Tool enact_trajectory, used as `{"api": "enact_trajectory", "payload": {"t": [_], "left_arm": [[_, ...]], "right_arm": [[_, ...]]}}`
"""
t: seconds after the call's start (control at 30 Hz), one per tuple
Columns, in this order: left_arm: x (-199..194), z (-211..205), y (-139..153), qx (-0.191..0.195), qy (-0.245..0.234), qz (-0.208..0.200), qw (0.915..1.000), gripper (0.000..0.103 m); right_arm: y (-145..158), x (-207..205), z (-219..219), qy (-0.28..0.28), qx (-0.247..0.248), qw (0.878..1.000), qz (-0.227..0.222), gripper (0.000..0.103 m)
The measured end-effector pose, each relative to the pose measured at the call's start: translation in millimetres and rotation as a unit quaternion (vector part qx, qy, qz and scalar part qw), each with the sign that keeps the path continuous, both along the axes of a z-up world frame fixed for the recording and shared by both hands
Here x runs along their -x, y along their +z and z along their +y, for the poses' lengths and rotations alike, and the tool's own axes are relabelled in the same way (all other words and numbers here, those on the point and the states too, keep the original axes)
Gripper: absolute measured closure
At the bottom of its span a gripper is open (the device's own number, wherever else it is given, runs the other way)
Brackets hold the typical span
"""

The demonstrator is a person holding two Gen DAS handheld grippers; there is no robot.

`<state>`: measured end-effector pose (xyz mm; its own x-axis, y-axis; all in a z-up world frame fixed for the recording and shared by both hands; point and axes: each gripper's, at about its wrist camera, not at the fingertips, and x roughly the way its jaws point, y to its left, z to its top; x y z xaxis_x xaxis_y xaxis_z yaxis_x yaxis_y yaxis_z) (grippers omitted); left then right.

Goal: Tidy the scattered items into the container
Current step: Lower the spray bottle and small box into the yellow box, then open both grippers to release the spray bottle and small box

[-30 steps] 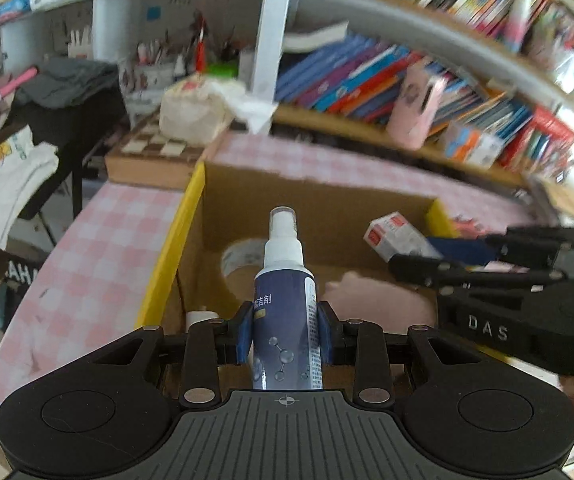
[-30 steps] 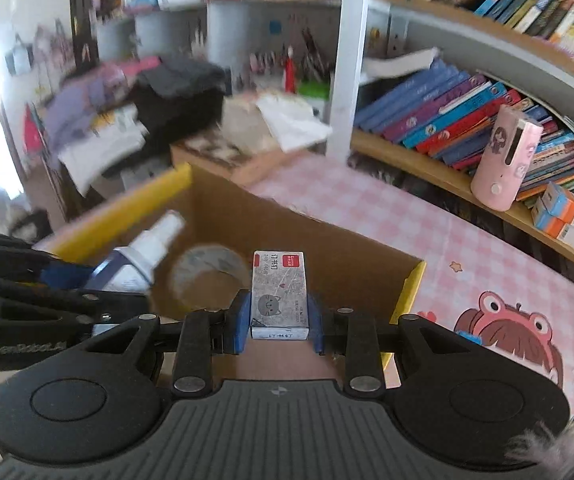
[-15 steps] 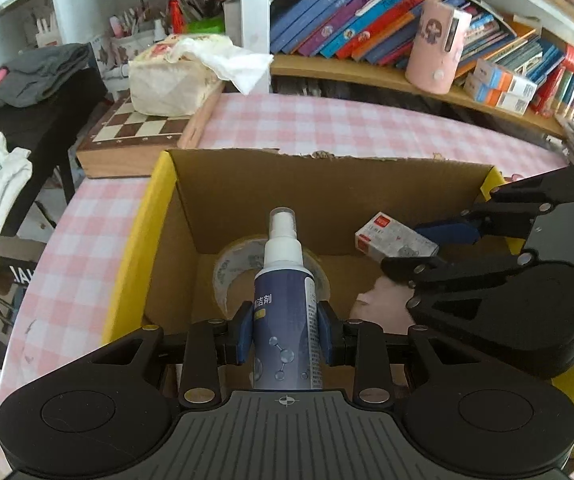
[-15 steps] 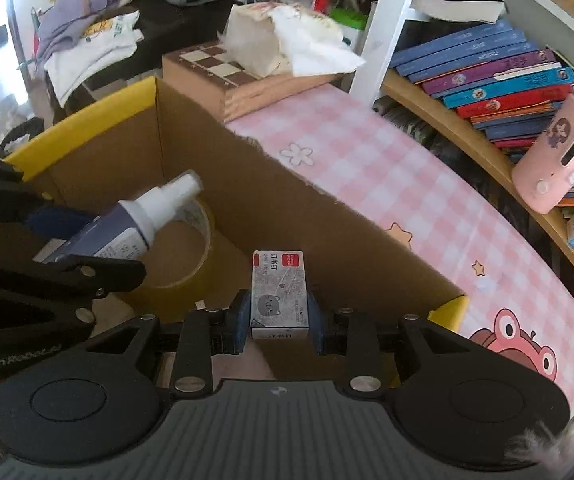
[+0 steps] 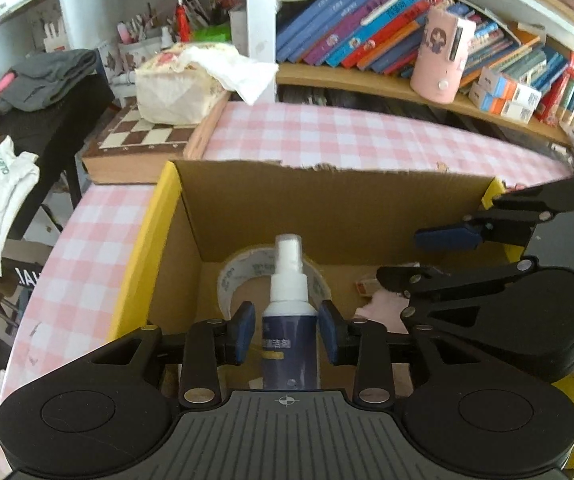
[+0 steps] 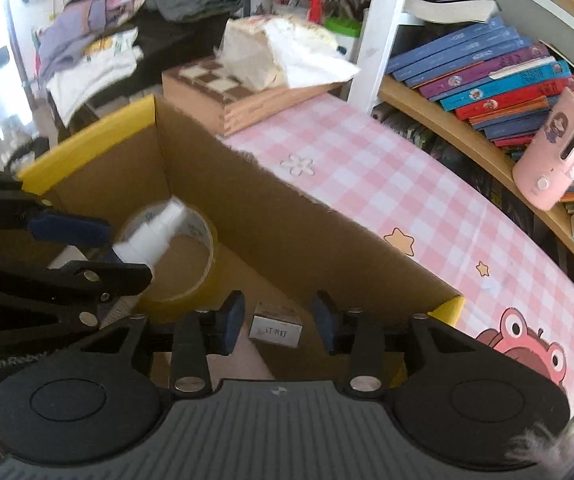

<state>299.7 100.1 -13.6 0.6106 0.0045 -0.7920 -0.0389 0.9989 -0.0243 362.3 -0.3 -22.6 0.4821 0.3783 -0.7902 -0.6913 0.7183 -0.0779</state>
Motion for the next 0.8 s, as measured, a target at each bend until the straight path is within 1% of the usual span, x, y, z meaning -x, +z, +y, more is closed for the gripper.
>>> {"api": "enact_trajectory", "payload": {"t": [0.03,0.1,0.13,0.23,0.3,0.37,0.47,0.6,0.8], "left_arm": [[2.9,0.7,2.9,-0.001,0.003,-0.006,1.0,0.057],[8.9,2.5,9.7,-0.001,0.007,-0.021,0.9997,0.049],[12.9,2.8,13.6,-0.002,0.009,-0.03,0.9995,0.047],[27.6,2.0,26.9,-0.005,0.013,-0.059,0.9982,0.04],[39.5,1.1,35.4,-0.006,0.013,-0.076,0.997,0.031],[52.6,-1.3,42.2,-0.008,0.007,-0.091,0.9958,0.027],[73.4,-8.2,49.6,-0.018,-0.006,-0.107,0.9941,0.024],[98.0,-16.9,59.0,-0.022,-0.017,-0.125,0.9918,0.023],[134.2,-22.1,70.9,-0.023,-0.017,-0.154,0.9877,0.02]], "right_arm": [[3.1,2.0,-2.5,-0.003,-0.007,1.0,-0.001,0.066],[10.6,6.7,-8.1,-0.01,-0.023,1.0,-0.006,0.062],[15.1,9.6,-11.2,-0.014,-0.031,0.999,-0.01,0.061],[29.2,20.2,-20.6,-0.031,-0.049,0.998,-0.029,0.047],[39.6,30.2,-28.9,-0.044,-0.064,0.996,-0.044,0.037],[49.9,40.9,-38.2,-0.054,-0.084,0.994,-0.054,0.031],[63.8,61.9,-50.6,-0.064,-0.105,0.99,-0.072,0.029],[76.2,90.5,-61.2,-0.067,-0.118,0.986,-0.095,0.028],[88.6,130.9,-72.5,-0.077,-0.129,0.98,-0.128,0.027]]}}
